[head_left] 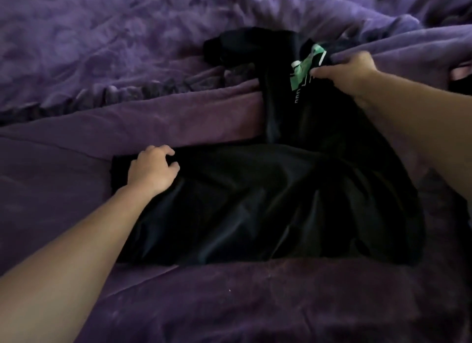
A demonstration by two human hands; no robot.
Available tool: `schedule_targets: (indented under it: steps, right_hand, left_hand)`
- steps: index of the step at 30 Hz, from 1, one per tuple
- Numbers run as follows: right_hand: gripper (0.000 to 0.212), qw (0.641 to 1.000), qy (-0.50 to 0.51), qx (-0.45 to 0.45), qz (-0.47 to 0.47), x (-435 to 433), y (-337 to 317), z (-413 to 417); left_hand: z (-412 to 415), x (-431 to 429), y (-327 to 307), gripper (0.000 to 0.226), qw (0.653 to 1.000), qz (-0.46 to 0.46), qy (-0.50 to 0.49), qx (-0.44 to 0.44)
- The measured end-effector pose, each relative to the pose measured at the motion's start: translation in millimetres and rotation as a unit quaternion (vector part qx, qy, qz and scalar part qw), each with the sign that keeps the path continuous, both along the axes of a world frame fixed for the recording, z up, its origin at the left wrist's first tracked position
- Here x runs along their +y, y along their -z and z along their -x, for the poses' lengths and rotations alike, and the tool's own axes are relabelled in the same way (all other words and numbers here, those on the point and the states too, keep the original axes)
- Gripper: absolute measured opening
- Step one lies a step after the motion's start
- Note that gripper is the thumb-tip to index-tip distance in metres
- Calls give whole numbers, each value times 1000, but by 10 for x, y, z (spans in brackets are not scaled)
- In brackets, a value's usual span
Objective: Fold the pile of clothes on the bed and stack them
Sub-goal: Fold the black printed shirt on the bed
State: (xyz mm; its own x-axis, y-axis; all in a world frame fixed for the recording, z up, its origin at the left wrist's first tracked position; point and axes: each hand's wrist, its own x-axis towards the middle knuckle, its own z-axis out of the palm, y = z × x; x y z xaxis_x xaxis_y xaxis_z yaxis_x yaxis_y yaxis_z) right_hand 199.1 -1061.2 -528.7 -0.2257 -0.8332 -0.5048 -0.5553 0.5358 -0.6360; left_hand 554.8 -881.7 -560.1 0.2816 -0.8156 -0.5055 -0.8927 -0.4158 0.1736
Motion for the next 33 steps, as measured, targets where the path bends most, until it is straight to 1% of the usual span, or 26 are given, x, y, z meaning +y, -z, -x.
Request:
schedule_targets:
  steps: [2, 3, 4, 6, 7, 9, 10, 11, 12, 13, 14, 15, 16, 18, 19, 21, 22, 23, 24, 26, 27, 28, 30, 31, 32, 33]
  right_hand:
    - [47, 995, -59, -86, 5, 62, -120, -177]
    - [36, 986, -126, -92, 61, 183, -205, -252]
    - [28, 963, -217, -80, 141, 374, -300, -320]
    - [31, 872, -412, -54, 258, 920, -407, -399]
    - [40, 835, -483, -34, 260, 1226, -413, -399]
    - [52, 780, -597, 45, 182, 1771, -316, -366]
    - [56, 749, -642, 89, 134, 1977, -230, -351]
    - [60, 730, -667, 112, 92, 2134, -145, -330]
    - [63, 726, -675, 119, 59, 2239, -67, -299]
    - [65, 731, -671, 120, 42, 2303, 2, -242]
    - [66, 745, -656, 118, 34, 2335, 58, -167]
    - [66, 762, -636, 117, 30, 2360, 105, -87]
    - [66, 780, -615, 114, 30, 2379, 137, -15]
    - [67, 813, -575, 84, 29, 2385, 162, 57]
    - [67, 834, -548, 64, 30, 2377, 167, 60]
    - [68, 877, -480, 27, 22, 2335, 167, 38]
    - [67, 895, -447, 13, 13, 2311, 167, 24]
    - [66, 912, -411, -3, -1, 2287, 171, 18]
    - [64, 926, -377, -23, -19, 2265, 176, 19]
    - [59, 944, -322, -51, -48, 2256, 154, 29]
    - [53, 953, -298, -46, -36, 2264, 131, 39]
    - [46, 962, -273, -17, 12, 2273, 104, 61]
    - [37, 957, -222, 105, 153, 2282, 50, 182]
    - [41, 945, -198, 177, 190, 2274, 29, 294]
    - [49, 941, -172, 234, 175, 2255, 8, 434]
    - [61, 945, -144, 272, 107, 2237, -16, 588]
  left_hand:
    - [20, -186, -61, 26, 990, 22, -105, 88]
    - [37, -279, -87, 21, 978, 41, -157, 134]
    - [61, -364, -114, 20, 958, 55, -214, 183]
    - [134, -494, -197, 34, 888, 37, -341, 305]
    - [167, -544, -236, 47, 837, -2, -397, 376]
    - [224, -621, -257, 71, 726, -67, -459, 508]
    - [261, -641, -269, 77, 690, -80, -467, 547]
    - [315, -646, -274, 77, 683, -86, -465, 557]
    - [373, -637, -265, 70, 710, -88, -451, 534]
    - [433, -605, -238, 59, 755, -87, -429, 488]
    - [491, -560, -216, 47, 804, -78, -402, 431]
    - [538, -501, -196, 40, 841, -57, -379, 383]
    - [557, -431, -178, 37, 857, -36, -372, 356]
    - [467, -298, -217, 31, 853, 10, -393, 343]
    - [360, -240, -262, 26, 840, 40, -413, 350]
    - [31, -110, -321, 24, 786, 114, -484, 368]
    - [-155, -24, -328, 25, 761, 146, -522, 355]
    - [-339, 83, -313, 28, 751, 165, -553, 320]
    - [-493, 205, -290, 30, 755, 171, -573, 269]
    - [-670, 462, -235, 26, 790, 177, -571, 136]
    - [-701, 548, -232, 27, 822, 185, -534, 69]
    - [-696, 603, -255, 30, 864, 202, -461, 12]
    - [-565, 662, -313, 31, 936, 277, -218, -26]
    - [-428, 691, -330, 29, 949, 304, -86, -13]
    - [-251, 728, -339, 28, 951, 308, 26, 5]
    - [-78, 783, -305, 28, 953, 282, 112, 21]
